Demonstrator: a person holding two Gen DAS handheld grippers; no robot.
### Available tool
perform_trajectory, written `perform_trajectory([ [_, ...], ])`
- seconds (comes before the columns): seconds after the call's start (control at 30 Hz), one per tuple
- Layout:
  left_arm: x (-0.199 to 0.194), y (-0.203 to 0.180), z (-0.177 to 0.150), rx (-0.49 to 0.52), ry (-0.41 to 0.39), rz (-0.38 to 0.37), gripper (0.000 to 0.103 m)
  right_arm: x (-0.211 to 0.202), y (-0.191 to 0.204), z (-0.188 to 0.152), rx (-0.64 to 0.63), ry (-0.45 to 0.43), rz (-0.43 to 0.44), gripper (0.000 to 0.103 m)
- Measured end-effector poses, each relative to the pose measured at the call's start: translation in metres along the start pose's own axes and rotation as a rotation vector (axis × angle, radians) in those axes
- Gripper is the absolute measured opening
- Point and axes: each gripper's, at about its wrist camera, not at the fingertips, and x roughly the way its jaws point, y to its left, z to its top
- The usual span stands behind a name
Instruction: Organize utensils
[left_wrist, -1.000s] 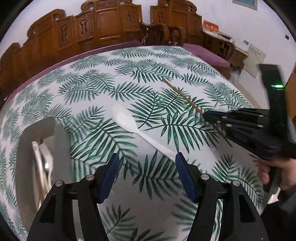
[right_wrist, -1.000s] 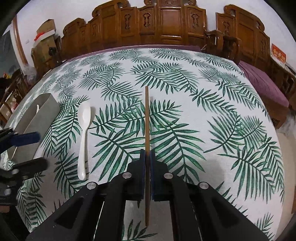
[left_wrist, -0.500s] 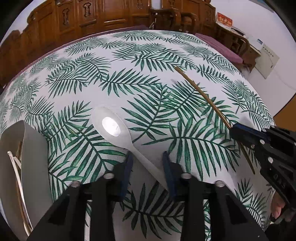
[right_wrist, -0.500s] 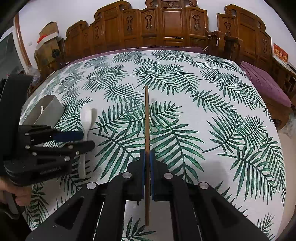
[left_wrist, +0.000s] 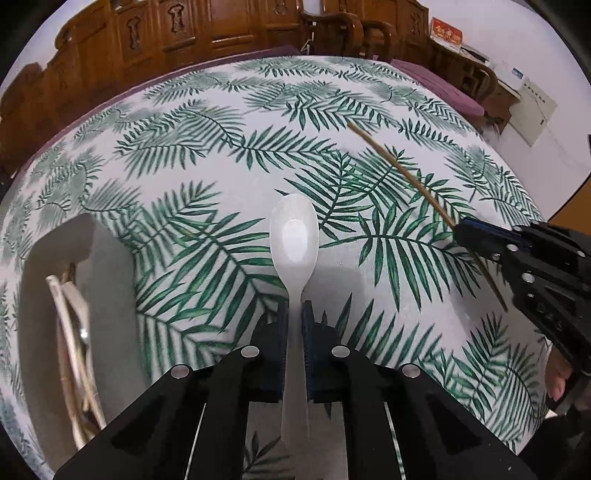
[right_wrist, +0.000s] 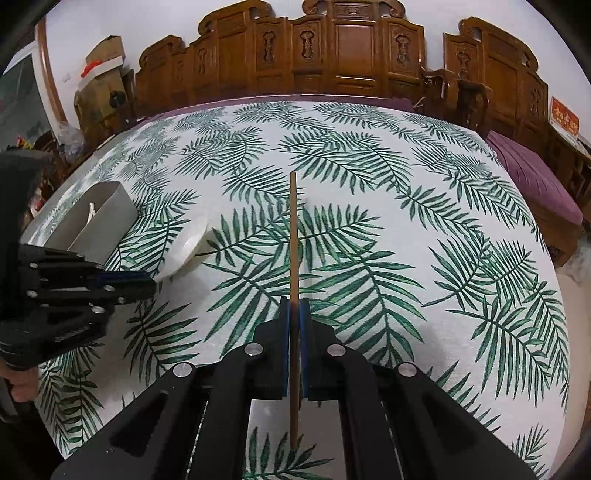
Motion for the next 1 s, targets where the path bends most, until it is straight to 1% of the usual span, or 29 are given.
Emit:
perform_trajectory([
  [0.13, -0.018, 0.005, -0.003, 0.005, -0.018, -0.003, 0.006, -0.002, 0.013, 0.000, -0.040, 0.000, -0.010, 0.006],
  [0.2, -0.028, 0.008, -0.005, 0.004, -0.029, -0.012, 0.006, -0.002, 0.020, 0.000, -0.052, 0.001, -0.004, 0.006],
  [0.5, -0.064, 0.022, -0.015, 0.006, -0.075, -0.001, 0.007, -0.007, 0.043, 0.002, -0.081, 0.007, 0.018, 0.006],
  [0.7, -0.085, 0.035, -0.018, -0.005, -0.101, 0.004, 0.006, -0.023, 0.060, 0.015, -0.099, -0.006, 0.031, 0.006],
  [1.0, -0.114, 0.055, -0.023, -0.028, -0.146, 0.001, 0.007, -0.056, 0.086, 0.023, -0.095, -0.044, 0.051, 0.006],
])
